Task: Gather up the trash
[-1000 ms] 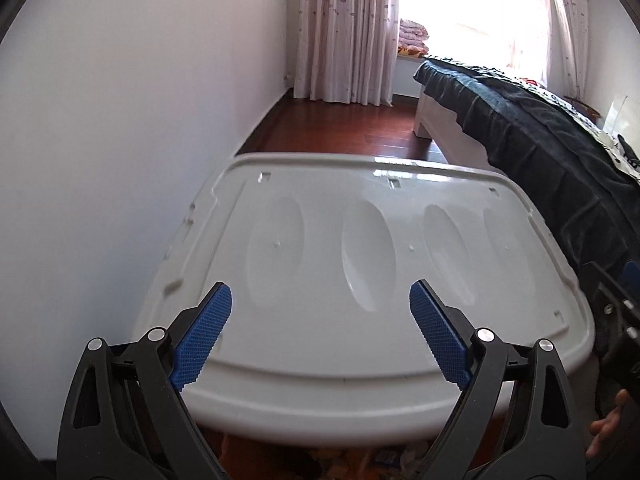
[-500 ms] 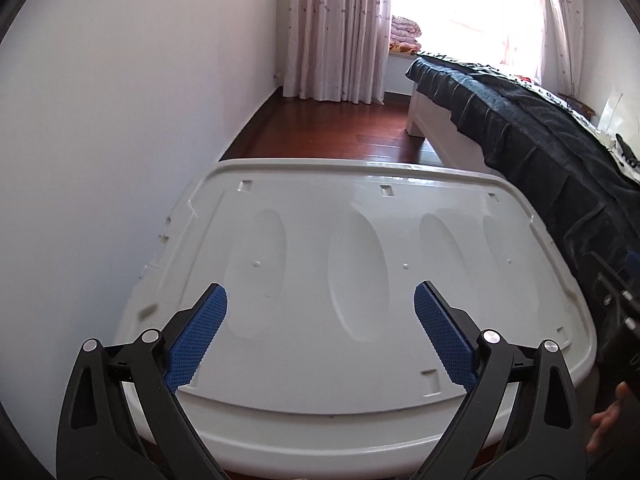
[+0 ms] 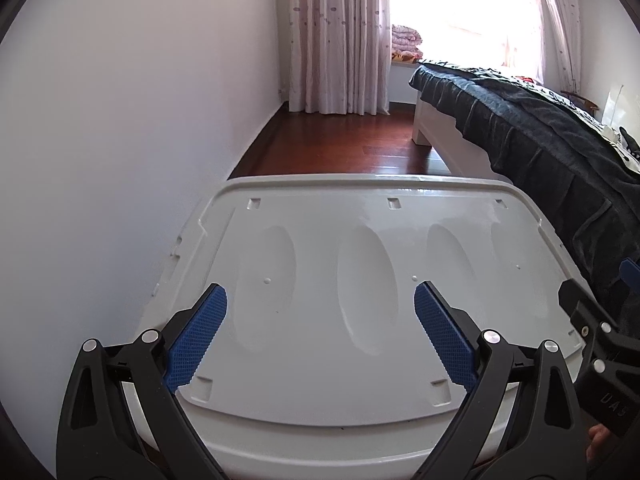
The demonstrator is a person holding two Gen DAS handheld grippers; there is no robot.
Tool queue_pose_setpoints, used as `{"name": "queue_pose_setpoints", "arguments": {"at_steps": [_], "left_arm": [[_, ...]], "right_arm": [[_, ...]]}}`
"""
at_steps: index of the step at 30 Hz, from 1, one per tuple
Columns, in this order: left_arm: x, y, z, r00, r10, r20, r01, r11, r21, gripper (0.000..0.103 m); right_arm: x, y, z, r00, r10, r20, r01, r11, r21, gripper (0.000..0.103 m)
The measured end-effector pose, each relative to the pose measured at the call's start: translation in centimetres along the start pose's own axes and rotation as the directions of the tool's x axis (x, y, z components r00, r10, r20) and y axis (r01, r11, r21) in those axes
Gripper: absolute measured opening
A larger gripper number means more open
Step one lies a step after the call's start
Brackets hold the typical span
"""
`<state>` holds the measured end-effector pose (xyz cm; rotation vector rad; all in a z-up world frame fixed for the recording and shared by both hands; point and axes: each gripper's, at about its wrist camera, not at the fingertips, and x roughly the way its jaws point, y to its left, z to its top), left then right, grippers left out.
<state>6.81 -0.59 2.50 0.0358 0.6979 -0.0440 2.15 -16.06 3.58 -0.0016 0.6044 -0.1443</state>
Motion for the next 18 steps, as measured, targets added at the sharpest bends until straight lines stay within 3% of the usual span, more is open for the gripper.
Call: {"name": "queue_pose_setpoints", "arguments": {"at_steps": [10, 18], "left_arm": [[-0.44, 0.22, 0.27, 0.999, -0.009, 0.045, 0.009, 1.0, -0.007, 0.092], [0.08, 0.61, 0.1, 1.0, -0.023, 0.011, 0.023, 0.999, -0.027, 0.092]], "right_arm": [[0.37, 0.0, -0.25, 1.0, -0.001, -0.007, 0.001, 1.0, -0.001, 0.098], [0.51, -0.33, -0.17, 1.0, -0.001, -0.01, 0.001, 1.0, 0.006, 0.098]]}}
